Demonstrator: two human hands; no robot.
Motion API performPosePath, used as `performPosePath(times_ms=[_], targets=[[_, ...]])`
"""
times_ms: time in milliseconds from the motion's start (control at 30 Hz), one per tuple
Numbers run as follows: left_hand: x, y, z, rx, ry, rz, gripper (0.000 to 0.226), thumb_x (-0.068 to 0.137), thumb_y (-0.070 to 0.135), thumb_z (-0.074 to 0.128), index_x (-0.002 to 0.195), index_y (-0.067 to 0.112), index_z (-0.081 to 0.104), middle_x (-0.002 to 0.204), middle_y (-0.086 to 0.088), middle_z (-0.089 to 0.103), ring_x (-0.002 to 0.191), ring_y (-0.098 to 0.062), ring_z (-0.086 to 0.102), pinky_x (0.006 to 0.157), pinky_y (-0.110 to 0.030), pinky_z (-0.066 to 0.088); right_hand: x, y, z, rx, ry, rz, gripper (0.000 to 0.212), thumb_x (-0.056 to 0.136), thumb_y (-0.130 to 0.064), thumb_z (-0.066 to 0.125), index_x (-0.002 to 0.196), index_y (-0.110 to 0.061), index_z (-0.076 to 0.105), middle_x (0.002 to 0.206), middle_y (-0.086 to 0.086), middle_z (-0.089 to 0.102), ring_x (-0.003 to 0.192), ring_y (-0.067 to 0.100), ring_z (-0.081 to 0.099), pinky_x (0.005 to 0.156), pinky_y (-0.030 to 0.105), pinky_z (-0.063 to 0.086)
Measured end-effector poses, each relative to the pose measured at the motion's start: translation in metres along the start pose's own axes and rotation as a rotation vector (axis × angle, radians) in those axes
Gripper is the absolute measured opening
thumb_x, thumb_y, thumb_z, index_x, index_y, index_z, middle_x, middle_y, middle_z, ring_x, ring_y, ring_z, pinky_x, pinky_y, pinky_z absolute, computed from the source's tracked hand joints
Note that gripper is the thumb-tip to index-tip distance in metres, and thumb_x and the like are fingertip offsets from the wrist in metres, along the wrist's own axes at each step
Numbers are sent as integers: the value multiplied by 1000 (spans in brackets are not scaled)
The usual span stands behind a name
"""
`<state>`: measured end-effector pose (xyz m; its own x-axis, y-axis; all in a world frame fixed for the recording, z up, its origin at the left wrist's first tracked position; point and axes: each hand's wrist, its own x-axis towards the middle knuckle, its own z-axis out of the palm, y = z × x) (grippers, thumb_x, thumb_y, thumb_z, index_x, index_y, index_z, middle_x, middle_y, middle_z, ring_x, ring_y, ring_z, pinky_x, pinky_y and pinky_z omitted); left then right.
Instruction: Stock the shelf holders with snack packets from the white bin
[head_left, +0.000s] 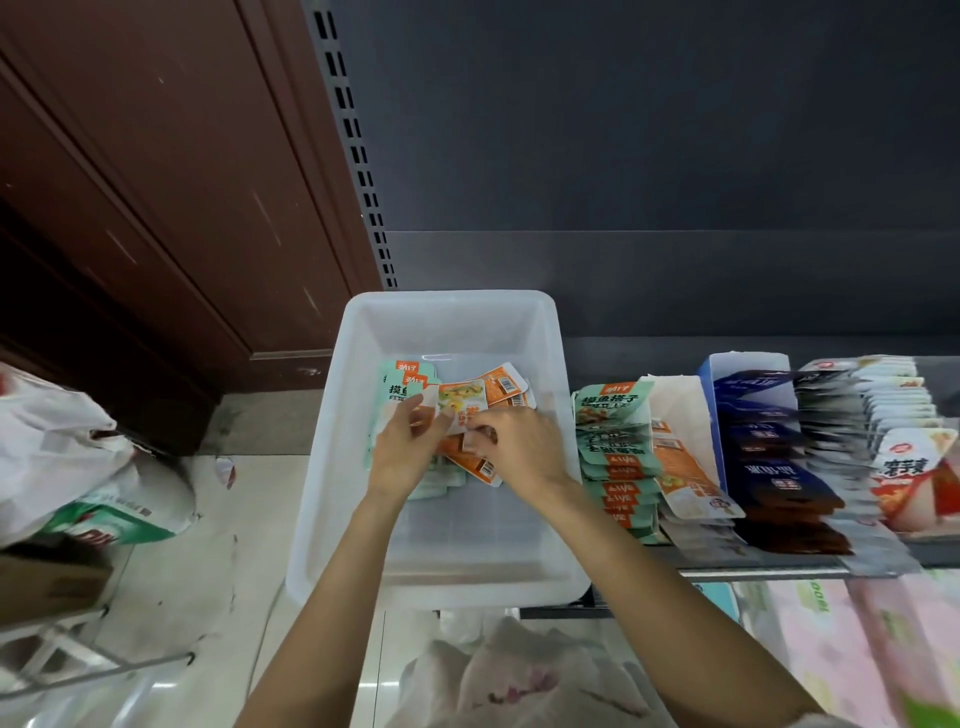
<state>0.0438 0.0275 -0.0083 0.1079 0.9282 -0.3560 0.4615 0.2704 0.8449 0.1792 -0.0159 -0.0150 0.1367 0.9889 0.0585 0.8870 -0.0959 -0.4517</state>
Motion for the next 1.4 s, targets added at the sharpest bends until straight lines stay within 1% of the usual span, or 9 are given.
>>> performPosePath(times_ms=[167,333,500,600,700,833,933,1167,1400], targets=[[-25,8,3,-422,-75,-129,41,89,41,58,121,16,56,114,-4,65,101,-17,64,87,-29,51,-10,-5,-16,177,338,-11,12,85,-19,67,93,-22,74,90,-2,73,76,19,68,62,29,51],[-42,25,16,-773,24,-62,43,85,16,67,124,6,50,113,-14,64,96,-21,65,80,-28,53,-35,-9,-26,276,320,-164,25,81,-6,67,102,-19,73,106,-4,70,90,15,68,69,34,57],[-53,56,8,-481,81,208,15,82,11,68,96,14,66,95,-14,70,86,-28,65,78,-43,51,-64,1,-69,390,287,-180,34,87,-18,64,121,-23,61,113,-6,64,88,6,64,71,31,58],[-67,94,2,-250,-70,422,5,86,14,66,90,16,68,87,-6,72,81,-21,69,73,-38,54,-71,18,-120,337,388,-77,53,85,-25,68,134,-28,47,118,-7,58,88,2,58,71,23,53],[-83,132,13,38,-237,622,6,85,20,68,86,14,69,80,-1,71,74,-14,67,67,-27,52,-76,39,-161,250,238,-42,70,79,-36,70,140,-39,34,120,-18,52,87,-2,48,74,14,40],[-92,161,50,281,-290,875,8,83,27,70,87,31,65,78,15,66,75,-2,62,63,-18,47,-91,77,-176,182,289,-56,21,83,-35,68,102,-27,65,70,-17,58,62,1,52,57,19,36],[-92,163,79,353,-254,1006,16,82,25,71,97,24,68,81,20,63,75,0,61,68,-21,51,-103,109,-170,234,443,14,18,83,-29,70,85,-11,67,69,-8,66,63,1,58,56,22,47],[-86,143,120,290,-190,1017,15,86,21,67,101,19,70,90,9,72,78,-2,66,73,-26,56,-116,140,-154,263,525,150,19,82,-24,71,78,-6,66,72,-1,70,66,10,65,61,32,54],[-79,119,132,495,-130,1034,15,87,26,66,100,19,70,88,2,73,77,-14,69,70,-34,58,-108,150,-133,144,411,238,19,82,-28,72,96,-17,66,82,-4,71,74,10,67,64,30,54]])
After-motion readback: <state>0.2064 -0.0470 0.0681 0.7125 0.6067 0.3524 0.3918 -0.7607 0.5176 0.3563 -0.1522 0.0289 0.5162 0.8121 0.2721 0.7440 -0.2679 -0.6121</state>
